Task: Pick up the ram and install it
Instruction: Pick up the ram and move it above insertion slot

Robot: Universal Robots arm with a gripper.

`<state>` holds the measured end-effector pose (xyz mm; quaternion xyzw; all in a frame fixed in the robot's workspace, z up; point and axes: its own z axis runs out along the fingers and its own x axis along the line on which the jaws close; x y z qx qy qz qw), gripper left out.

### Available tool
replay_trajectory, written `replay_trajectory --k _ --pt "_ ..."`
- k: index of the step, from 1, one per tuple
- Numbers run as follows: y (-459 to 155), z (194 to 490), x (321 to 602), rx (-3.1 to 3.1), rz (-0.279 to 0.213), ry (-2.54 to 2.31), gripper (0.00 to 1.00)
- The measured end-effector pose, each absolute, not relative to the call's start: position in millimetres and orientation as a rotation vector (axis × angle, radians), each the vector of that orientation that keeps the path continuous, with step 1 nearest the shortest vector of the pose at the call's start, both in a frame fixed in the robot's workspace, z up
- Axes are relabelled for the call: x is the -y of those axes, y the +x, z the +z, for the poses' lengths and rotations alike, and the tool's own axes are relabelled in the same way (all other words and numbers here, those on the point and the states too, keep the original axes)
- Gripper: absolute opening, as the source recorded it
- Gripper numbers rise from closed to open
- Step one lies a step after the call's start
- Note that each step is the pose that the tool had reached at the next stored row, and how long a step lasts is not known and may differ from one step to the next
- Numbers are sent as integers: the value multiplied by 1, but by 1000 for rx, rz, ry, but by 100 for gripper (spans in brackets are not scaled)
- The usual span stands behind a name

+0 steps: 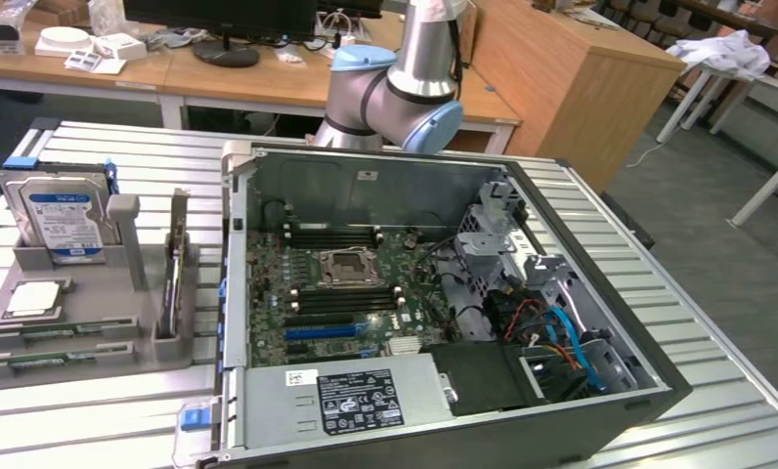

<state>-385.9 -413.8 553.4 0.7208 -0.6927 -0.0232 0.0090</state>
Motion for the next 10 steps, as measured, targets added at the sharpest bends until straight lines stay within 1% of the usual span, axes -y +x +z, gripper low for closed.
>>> replay_trajectory --k 10 --pt "-386 552 414 2164 -72 2252 36"
